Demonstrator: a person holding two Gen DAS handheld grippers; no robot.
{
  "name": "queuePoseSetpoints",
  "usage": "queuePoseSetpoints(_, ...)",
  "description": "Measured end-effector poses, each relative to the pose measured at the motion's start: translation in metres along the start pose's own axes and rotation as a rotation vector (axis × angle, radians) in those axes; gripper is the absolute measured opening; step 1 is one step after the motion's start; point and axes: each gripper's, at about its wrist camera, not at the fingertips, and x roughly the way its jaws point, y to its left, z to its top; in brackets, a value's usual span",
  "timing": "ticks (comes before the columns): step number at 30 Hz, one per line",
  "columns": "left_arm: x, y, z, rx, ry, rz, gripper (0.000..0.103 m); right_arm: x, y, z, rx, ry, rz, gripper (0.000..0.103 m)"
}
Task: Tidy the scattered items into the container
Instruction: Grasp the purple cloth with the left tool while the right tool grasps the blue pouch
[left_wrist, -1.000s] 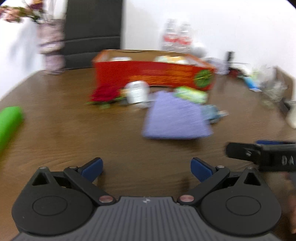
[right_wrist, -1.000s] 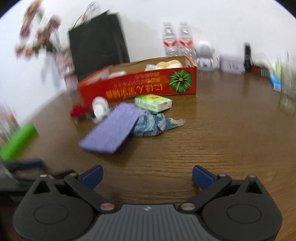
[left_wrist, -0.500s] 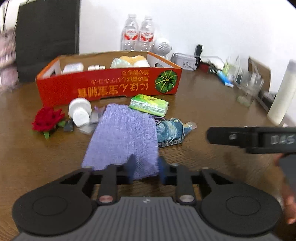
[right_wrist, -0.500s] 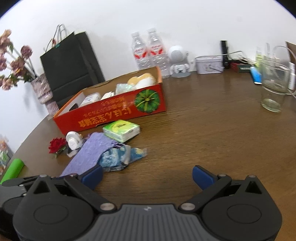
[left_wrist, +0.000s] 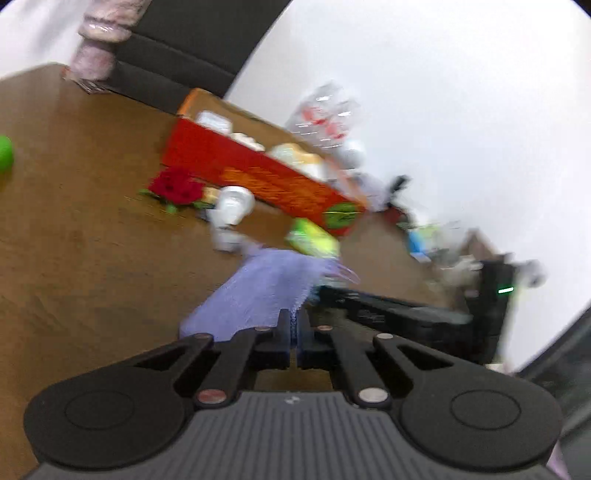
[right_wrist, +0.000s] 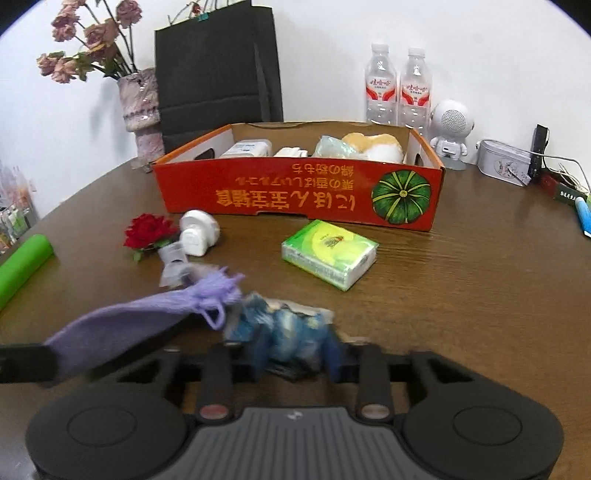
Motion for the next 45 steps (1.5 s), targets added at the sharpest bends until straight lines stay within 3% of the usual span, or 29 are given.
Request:
queuePoseSetpoints(3,-0.018,-0.017,0.002,0.038,-0.010,-0.092,0.003,-0.016,-0.001,-0.004,0.005,-0.015,0.036,0.011)
queuePoseSetpoints(8,-0.025,-0.024,0.007,0.048,-0.041,-0.088,0.003,-0.047,-0.005,-0.003,0.019,-0.068,-0.019,0.006)
queuePoseSetpoints(11,-0.028,-0.005,0.006,-0.011,-0.029,-0.009,0.003,-0.075,-0.009,0.002,0.012,-0.135,-0.013,0.006)
queuePoseSetpoints(16,-0.038,0.038,-0.004,-0.038,-0.010,0.246,0.007,-0.101,-0.017,0.003,0.050,-0.171,0.015,0.006)
queuePoseSetpoints(18,-0.036,0.047,-0.005,-0.044,0.005,0.295,0.019,-0.101,-0.018,0.001,0.070,-0.164,0.044,0.007)
queuePoseSetpoints(20,-0.033,0.037,-0.005,0.007,-0.021,0.327,0.061,-0.093,-0.014,-0.002,0.066,-0.136,0.055,0.007)
queuePoseSetpoints(21,-0.032,0.026,-0.005,0.072,-0.037,0.320,0.073,-0.087,-0.010,-0.003,0.056,-0.112,0.051,0.007)
queuePoseSetpoints(22,-0.028,0.015,-0.007,0.135,-0.045,0.297,0.093,-0.082,-0.006,-0.005,0.045,-0.090,0.045,0.007)
queuePoseSetpoints(23,-0.019,0.004,-0.008,0.197,-0.040,0.265,0.103,-0.078,-0.003,-0.006,0.038,-0.074,0.044,0.008)
queuePoseSetpoints(25,0.005,-0.012,-0.013,0.272,0.022,0.263,0.103,-0.073,0.000,-0.010,0.041,-0.060,0.061,0.008)
queuePoseSetpoints(27,0.037,-0.020,-0.016,0.307,0.097,0.384,0.100,-0.071,0.002,-0.013,0.050,-0.051,0.066,0.008)
queuePoseSetpoints(30,0.061,-0.023,-0.024,0.343,0.095,0.487,0.080,-0.072,0.003,-0.017,0.047,-0.047,0.071,0.008)
queuePoseSetpoints(32,0.058,-0.025,-0.027,0.364,0.058,0.490,0.035,-0.074,0.001,-0.020,0.045,-0.043,0.078,0.008)
queuePoseSetpoints(33,0.056,-0.026,-0.025,0.349,0.060,0.477,0.018,-0.075,0.000,-0.021,0.045,-0.039,0.077,0.008)
queuePoseSetpoints(34,0.054,-0.024,-0.023,0.323,0.067,0.457,0.007,-0.074,-0.002,-0.022,0.047,-0.033,0.077,0.008)
queuePoseSetpoints(40,0.027,-0.012,-0.022,0.255,0.009,0.395,0.005,-0.058,0.004,-0.024,0.026,0.016,0.072,0.007)
queuePoseSetpoints(43,0.006,-0.022,0.000,0.255,-0.067,0.323,0.006,-0.064,0.007,-0.015,0.027,-0.010,0.093,0.007)
queuePoseSetpoints(45,-0.005,-0.029,0.031,0.277,-0.126,0.271,0.006,-0.075,0.004,0.002,0.026,-0.060,0.108,0.007)
